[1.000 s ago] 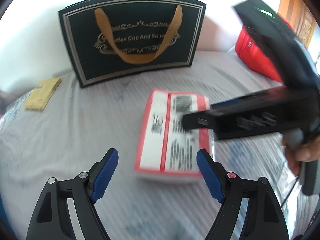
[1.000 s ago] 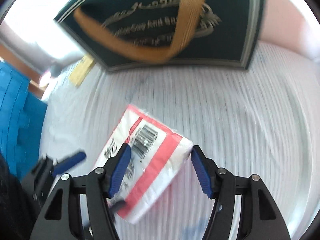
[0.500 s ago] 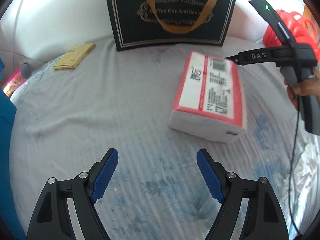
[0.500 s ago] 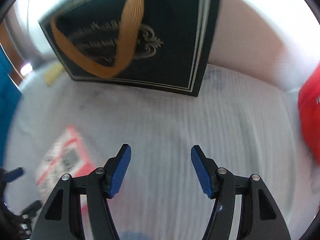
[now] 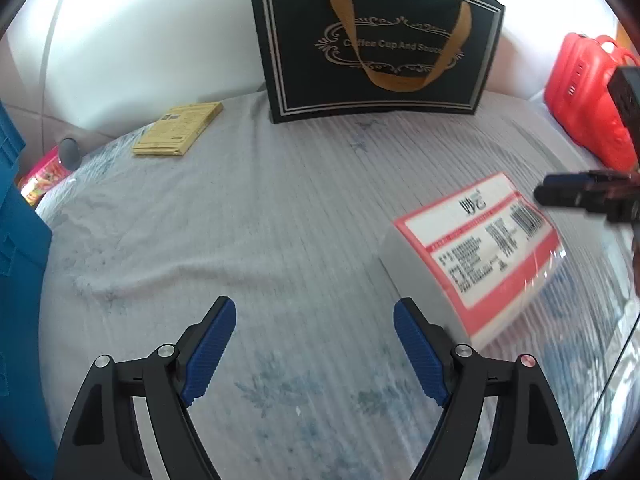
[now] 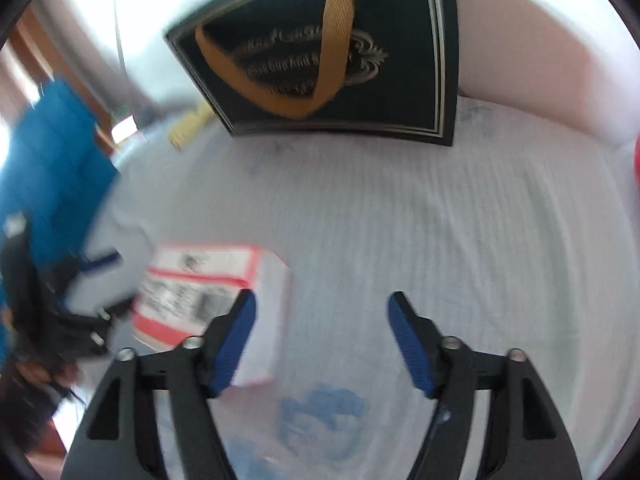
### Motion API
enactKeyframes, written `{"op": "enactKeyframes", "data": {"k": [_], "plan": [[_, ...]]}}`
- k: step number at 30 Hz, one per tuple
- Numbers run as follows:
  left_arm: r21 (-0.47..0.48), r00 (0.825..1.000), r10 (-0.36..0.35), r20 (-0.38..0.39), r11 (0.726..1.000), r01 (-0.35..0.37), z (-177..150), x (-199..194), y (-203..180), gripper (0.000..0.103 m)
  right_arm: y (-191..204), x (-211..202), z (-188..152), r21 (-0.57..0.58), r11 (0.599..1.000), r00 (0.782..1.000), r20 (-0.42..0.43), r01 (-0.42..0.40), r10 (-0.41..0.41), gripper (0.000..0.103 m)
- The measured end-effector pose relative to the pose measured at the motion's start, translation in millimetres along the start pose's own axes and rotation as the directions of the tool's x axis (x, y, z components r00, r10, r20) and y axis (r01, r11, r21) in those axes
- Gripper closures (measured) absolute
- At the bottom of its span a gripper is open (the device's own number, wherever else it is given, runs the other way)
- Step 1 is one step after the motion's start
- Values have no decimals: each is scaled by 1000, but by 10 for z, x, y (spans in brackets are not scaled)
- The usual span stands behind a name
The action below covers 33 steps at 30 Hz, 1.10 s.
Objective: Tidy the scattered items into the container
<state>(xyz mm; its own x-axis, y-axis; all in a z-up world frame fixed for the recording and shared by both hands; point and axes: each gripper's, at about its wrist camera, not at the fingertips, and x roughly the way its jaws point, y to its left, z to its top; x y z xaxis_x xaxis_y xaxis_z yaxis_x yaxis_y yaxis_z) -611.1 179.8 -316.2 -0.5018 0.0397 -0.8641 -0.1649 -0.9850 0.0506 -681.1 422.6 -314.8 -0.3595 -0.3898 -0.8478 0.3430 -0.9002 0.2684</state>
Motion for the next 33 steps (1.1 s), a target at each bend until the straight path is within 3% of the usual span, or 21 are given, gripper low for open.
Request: {"op": "enactKeyframes", "data": {"k": [2,5,9,10,11,12,13,14,17,19,21,25,27,28,29,30,32,33], "plan": [[3,1000,12,4,1000,-12,15,43,-40,21,63,67,8,-2,1000,1000,-3,-20,20,32],[38,1000,5,-3,999,-5,-9,87,-136,21,176,91,-16,21,990,991,12,-136,136,32],[58,1000,3,9,998,-3,18,103,-255,23,465,241,-74,-36,991,991,-43,-127,126,29],[48,1000,-6,7,999,6,34,111,-245,33,503,270,-89,-33,992,992,-44,-120,118,22],[26,999,-40,-1,999,40,54,114,-220,53,531,268,-102,-33,993,993,-43,-110,109,21],[-3,996,-86,-14,996,86,75,122,-192,66,576,252,-112,-51,994,994,-47,-97,94,21],[-17,993,-119,-25,993,119,92,128,-187,92,617,230,-136,-65,993,994,-55,-99,96,21],[-8,990,-133,-37,991,133,100,128,-218,103,655,207,-164,-75,992,993,-64,-106,101,23],[53,991,-123,-54,991,125,65,121,-365,103,686,143,-263,-100,992,997,-36,-75,72,27],[54,986,-154,-66,986,158,26,126,-377,103,631,114,-277,-59,997,999,-26,-46,44,27],[42,984,-162,-69,985,165,13,145,-355,103,592,188,-279,-8,997,997,-44,-71,71,27],[24,985,-156,-79,987,158,2,179,-327,95,621,180,-249,-15,998,996,-72,-57,55,27],[30,991,-119,-62,992,121,-8,135,-316,79,626,181,-251,-7,998,996,-69,-55,54,27],[27,994,-100,-49,994,102,-5,101,-295,63,627,182,-251,-3,999,996,-67,-55,54,27],[19,995,-90,-34,996,91,-3,56,-262,57,615,176,-258,-1,998,996,-66,-56,56,27],[3,995,-95,-13,996,95,0,-7,-212,44,601,167,-267,2,998,996,-67,-58,58,27],[-32,995,-97,25,995,98,20,-83,-112,6,570,151,-275,6,998,996,-68,-64,64,27],[-46,995,-93,40,994,95,32,-103,-74,4,553,144,-271,9,998,995,-70,-68,68,27]]}}
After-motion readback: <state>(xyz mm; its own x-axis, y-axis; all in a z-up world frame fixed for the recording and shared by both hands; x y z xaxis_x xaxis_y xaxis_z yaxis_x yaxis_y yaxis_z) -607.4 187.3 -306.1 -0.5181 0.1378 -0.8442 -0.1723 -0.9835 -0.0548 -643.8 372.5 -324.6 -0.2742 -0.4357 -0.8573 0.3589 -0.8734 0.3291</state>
